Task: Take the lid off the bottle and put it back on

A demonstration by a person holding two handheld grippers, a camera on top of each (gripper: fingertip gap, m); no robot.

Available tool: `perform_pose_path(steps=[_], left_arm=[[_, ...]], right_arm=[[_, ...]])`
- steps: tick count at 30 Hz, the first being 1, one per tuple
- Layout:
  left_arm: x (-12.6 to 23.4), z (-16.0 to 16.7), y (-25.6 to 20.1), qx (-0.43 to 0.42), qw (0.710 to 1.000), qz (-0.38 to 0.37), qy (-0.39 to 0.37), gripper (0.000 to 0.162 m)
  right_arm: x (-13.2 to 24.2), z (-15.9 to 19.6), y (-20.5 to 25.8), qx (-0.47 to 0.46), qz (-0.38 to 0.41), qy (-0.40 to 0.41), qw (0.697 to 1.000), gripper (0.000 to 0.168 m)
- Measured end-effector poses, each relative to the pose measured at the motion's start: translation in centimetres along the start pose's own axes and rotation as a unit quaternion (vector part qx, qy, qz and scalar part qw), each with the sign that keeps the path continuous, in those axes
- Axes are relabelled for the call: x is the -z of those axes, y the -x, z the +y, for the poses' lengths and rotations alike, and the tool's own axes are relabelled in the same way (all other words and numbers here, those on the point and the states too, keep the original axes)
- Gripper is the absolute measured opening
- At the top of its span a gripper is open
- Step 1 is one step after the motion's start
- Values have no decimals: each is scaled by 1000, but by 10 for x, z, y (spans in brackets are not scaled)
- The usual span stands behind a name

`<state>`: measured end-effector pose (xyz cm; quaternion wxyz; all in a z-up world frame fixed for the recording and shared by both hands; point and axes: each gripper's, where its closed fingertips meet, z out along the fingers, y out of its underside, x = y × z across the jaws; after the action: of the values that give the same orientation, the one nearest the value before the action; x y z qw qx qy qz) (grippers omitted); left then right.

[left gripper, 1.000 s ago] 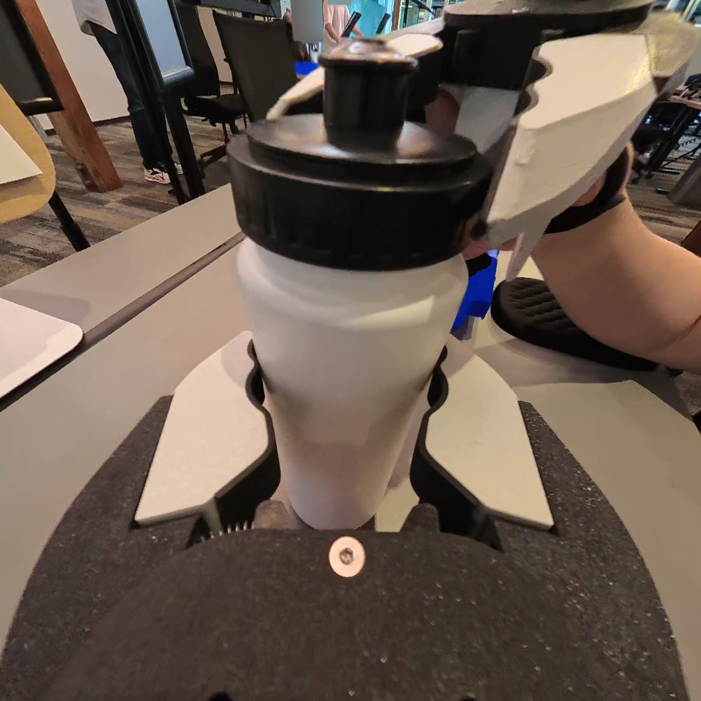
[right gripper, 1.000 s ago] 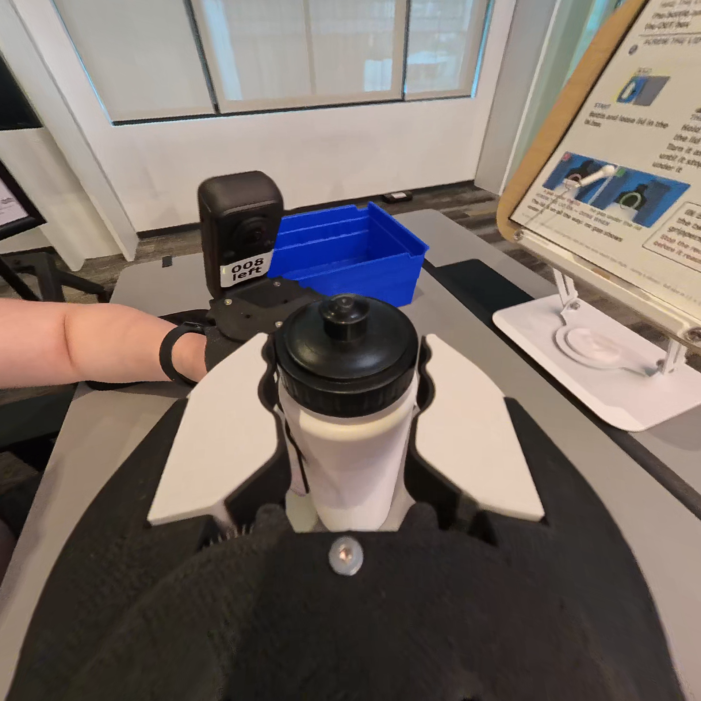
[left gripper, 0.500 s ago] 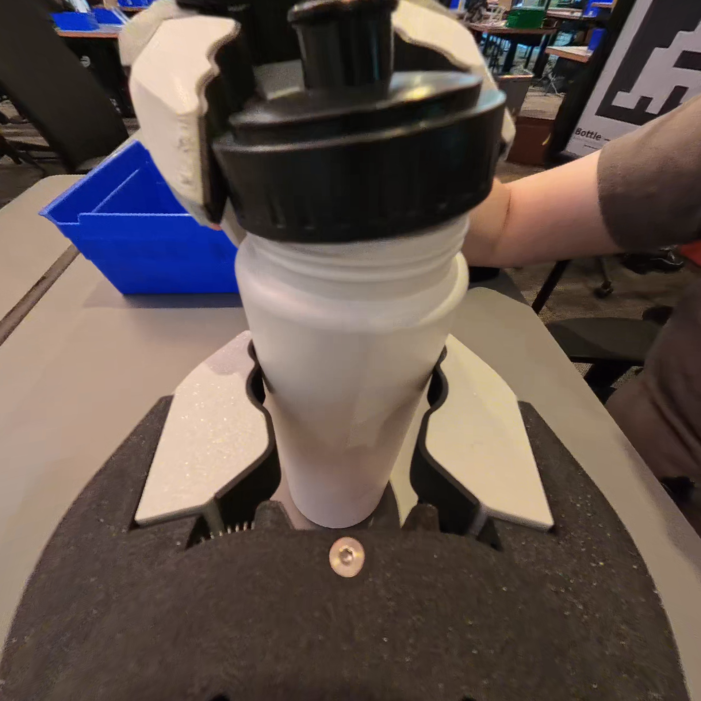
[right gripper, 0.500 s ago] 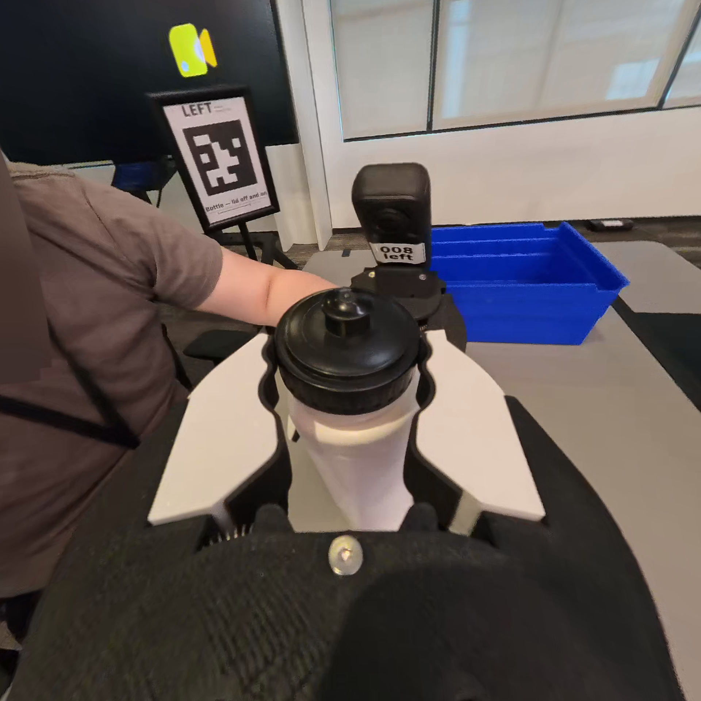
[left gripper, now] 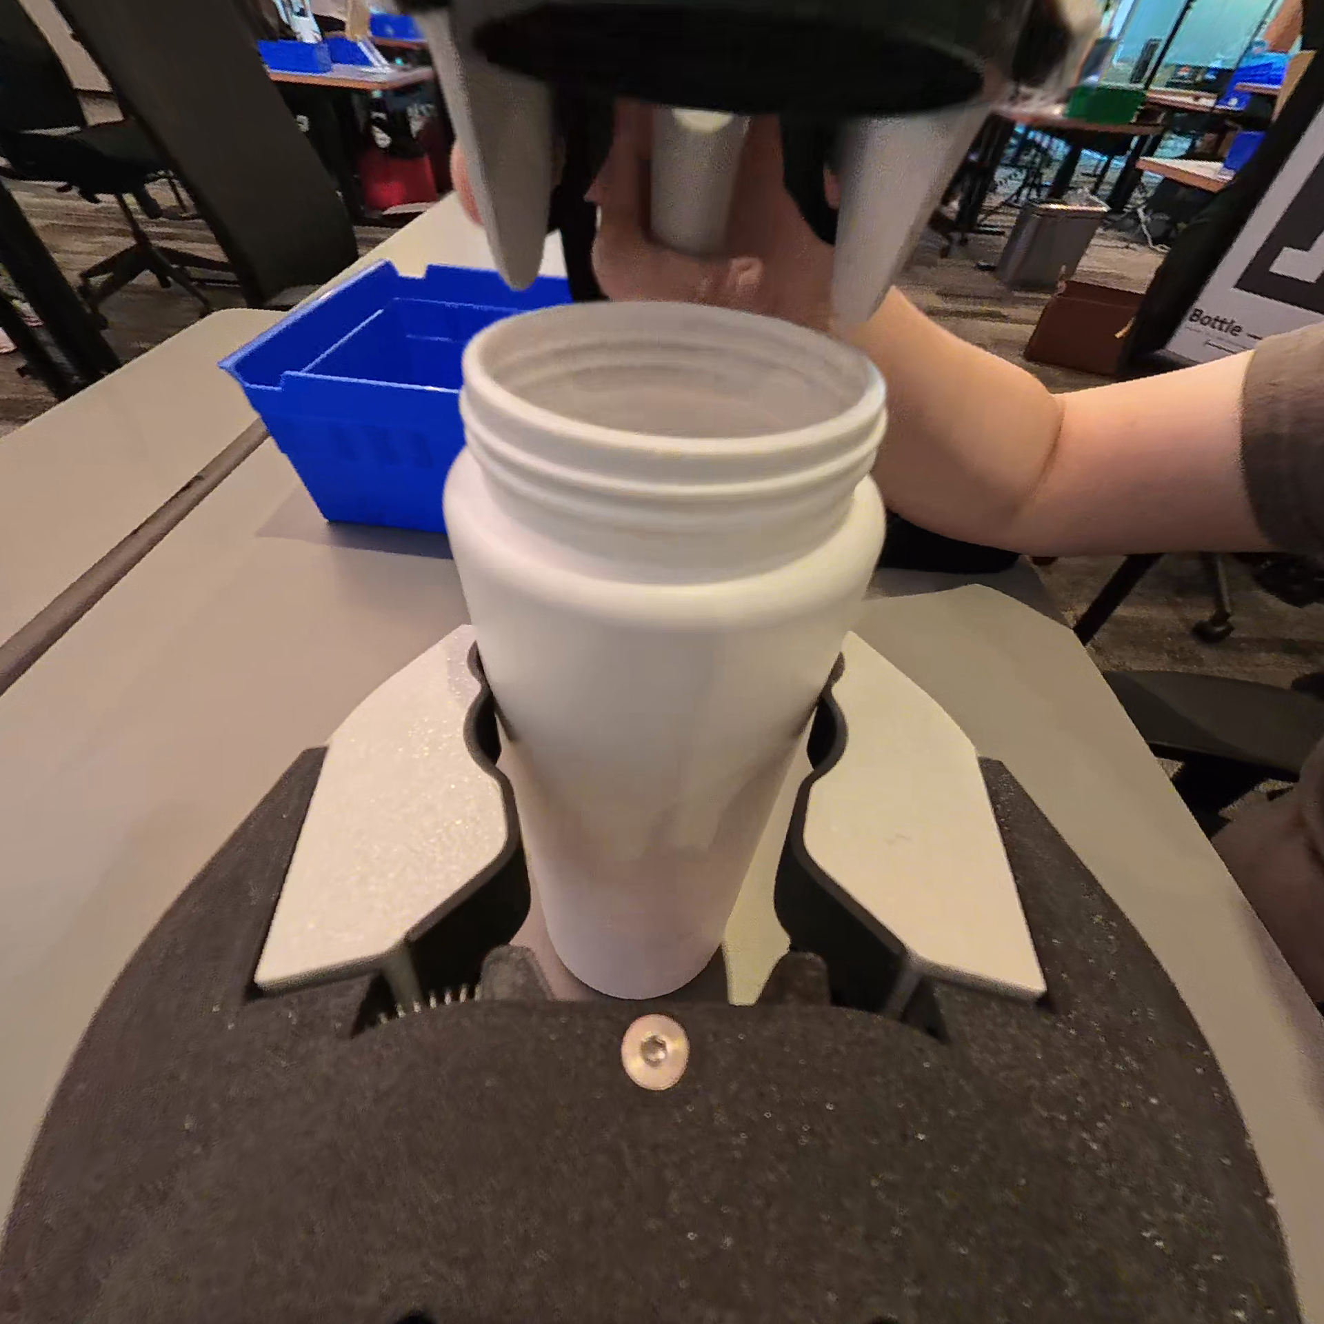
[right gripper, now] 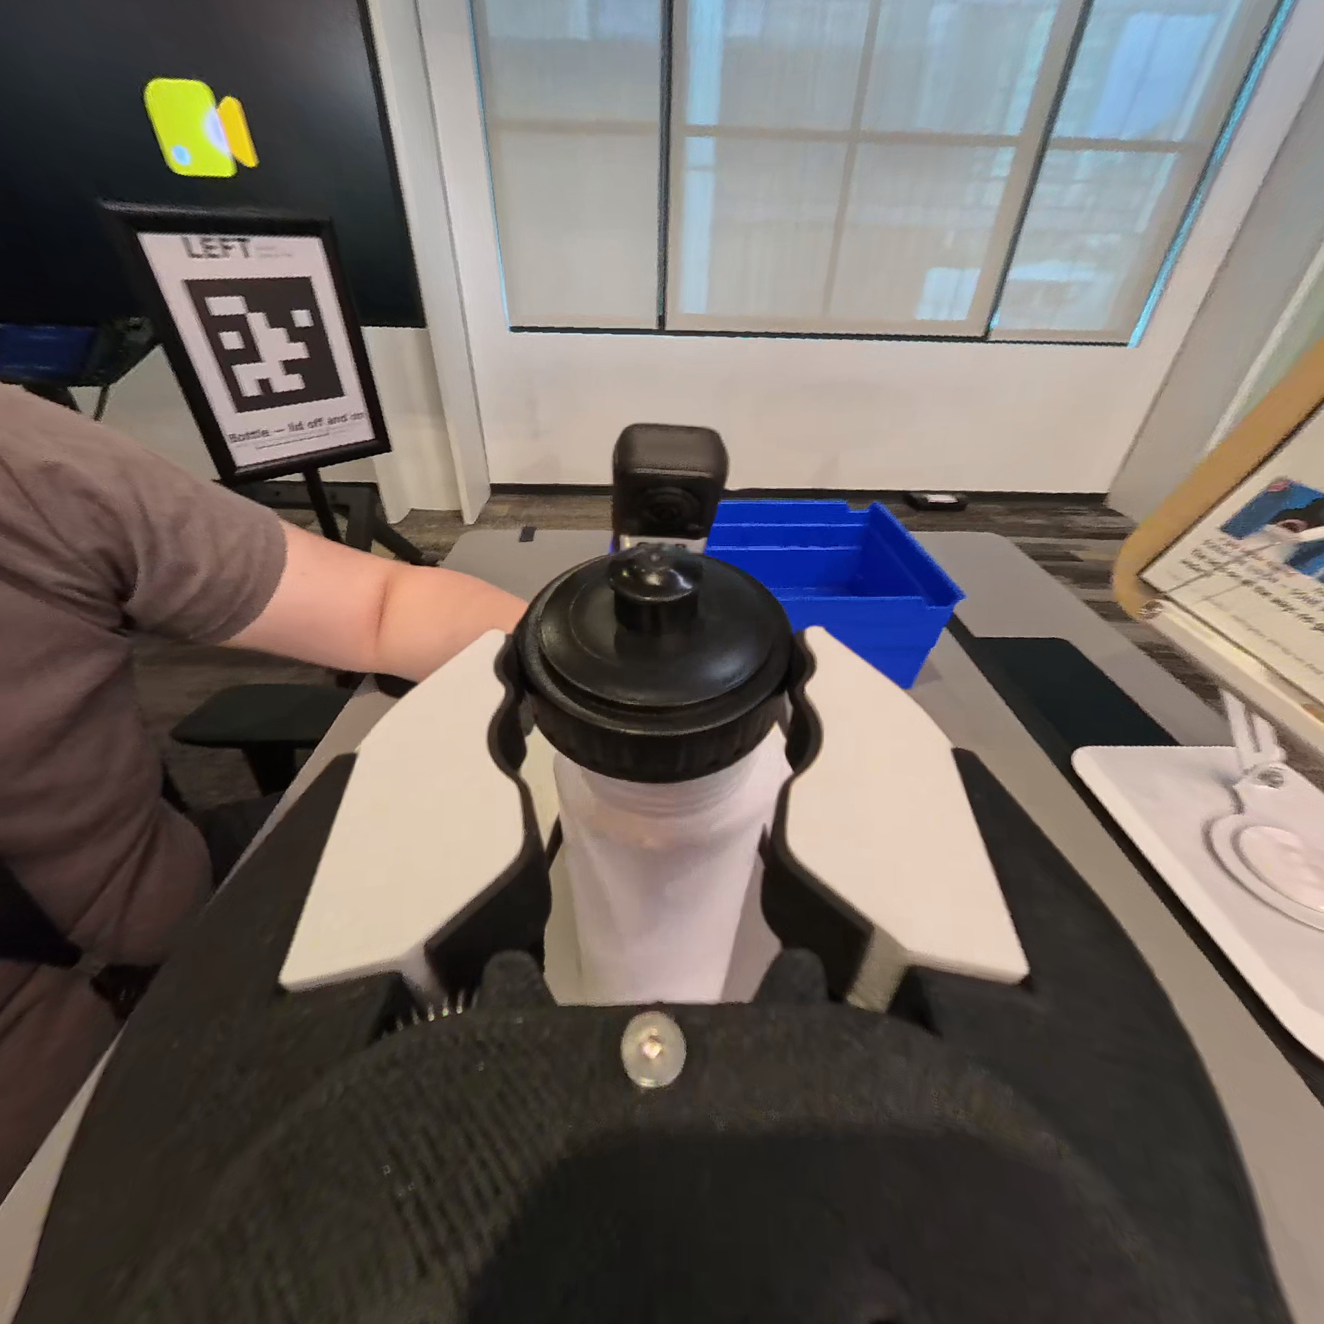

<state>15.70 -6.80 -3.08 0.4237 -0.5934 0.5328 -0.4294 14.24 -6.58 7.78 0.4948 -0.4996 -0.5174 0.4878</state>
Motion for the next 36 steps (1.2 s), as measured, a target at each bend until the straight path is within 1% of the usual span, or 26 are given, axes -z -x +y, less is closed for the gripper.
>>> perform_pose_path(steps=[7, 14, 17, 18, 20, 22, 24, 25, 28, 30, 31, 34, 36], left_arm=[[6, 0, 20, 25, 998, -50, -6, 86], [12, 1, 33, 34, 995, -90, -6, 86], [14, 1, 37, 31, 994, -105, -2, 86], [14, 1, 38, 31, 993, -110, -1, 86], [15, 2, 40, 32, 993, -115, -1, 86], [15, 2, 40, 33, 993, -116, 0, 86], [15, 2, 40, 34, 993, -116, 1, 86], [15, 2, 40, 33, 993, -116, 1, 86], [14, 2, 40, 32, 993, -116, 2, 86], [15, 2, 40, 33, 993, -116, 1, 86], [15, 2, 40, 33, 993, -116, 1, 86], [14, 2, 40, 33, 993, -116, 2, 86], [14, 2, 40, 32, 993, -117, 3, 86]], right_arm=[[14, -2, -30, 7, 96, 9, 995, 73], [25, -3, -43, 1, 140, 12, 990, 73], [43, -2, -61, 23, 200, 31, 979, 73], [56, -2, -71, 30, 234, 41, 971, 73], [98, 3, -101, 30, 325, 63, 943, 73], [147, 20, -130, -10, 405, 83, 910, 73], [190, 44, -150, -75, 455, 91, 883, 73], [211, 60, -158, -102, 484, 104, 863, 73], [264, 115, -172, -151, 558, 202, 791, 74], [285, 147, -174, -176, 584, 256, 750, 74], [289, 159, -175, -189, 587, 269, 739, 75], [297, 187, -178, -221, 594, 285, 720, 75], [304, 198, -180, -229, 603, 288, 707, 75]])
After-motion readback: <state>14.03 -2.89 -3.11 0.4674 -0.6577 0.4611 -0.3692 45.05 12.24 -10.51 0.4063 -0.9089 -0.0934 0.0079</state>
